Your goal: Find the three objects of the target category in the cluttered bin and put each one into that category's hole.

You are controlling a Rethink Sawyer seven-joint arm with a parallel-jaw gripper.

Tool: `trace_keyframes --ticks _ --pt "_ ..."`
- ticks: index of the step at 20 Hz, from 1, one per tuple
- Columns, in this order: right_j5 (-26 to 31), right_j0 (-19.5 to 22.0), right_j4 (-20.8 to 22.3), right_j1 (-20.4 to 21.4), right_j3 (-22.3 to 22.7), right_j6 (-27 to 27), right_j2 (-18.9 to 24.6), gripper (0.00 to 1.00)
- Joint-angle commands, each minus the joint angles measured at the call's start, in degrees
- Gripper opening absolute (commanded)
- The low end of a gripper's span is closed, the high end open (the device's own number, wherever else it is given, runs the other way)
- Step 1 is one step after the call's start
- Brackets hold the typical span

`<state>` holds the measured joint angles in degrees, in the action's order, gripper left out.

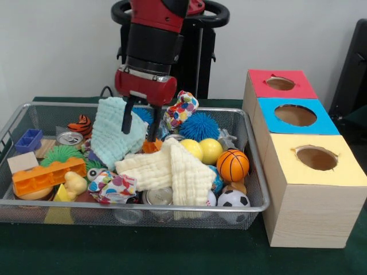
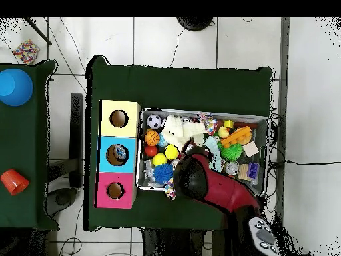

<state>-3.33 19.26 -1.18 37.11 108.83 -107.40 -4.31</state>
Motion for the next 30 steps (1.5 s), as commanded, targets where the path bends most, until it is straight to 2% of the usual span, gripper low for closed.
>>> trace_keyframes --ticks 1,7,13,17,20,24,30 --pt "1.5 4.1 1.5 -0.3 -1.9 -7.3 13.5 1.00" --pt "1.3 7.9 2.5 0.0 -0.1 -7.1 17.9 1.00" --pt "0.7 8.8 2.5 0.0 0.9 -7.4 19.1 1.00" --pt "-0.6 11.0 3.4 -1.4 1.8 -7.7 22.0 1.00" --pt "-1.0 12.1 4.4 -3.0 1.0 -6.9 23.2 1.00" --pt "-1.6 12.5 6.5 -5.9 -1.2 -5.3 22.7 1.00" --pt "0.4 14.6 9.7 -7.8 -2.9 -2.8 23.7 1.00"
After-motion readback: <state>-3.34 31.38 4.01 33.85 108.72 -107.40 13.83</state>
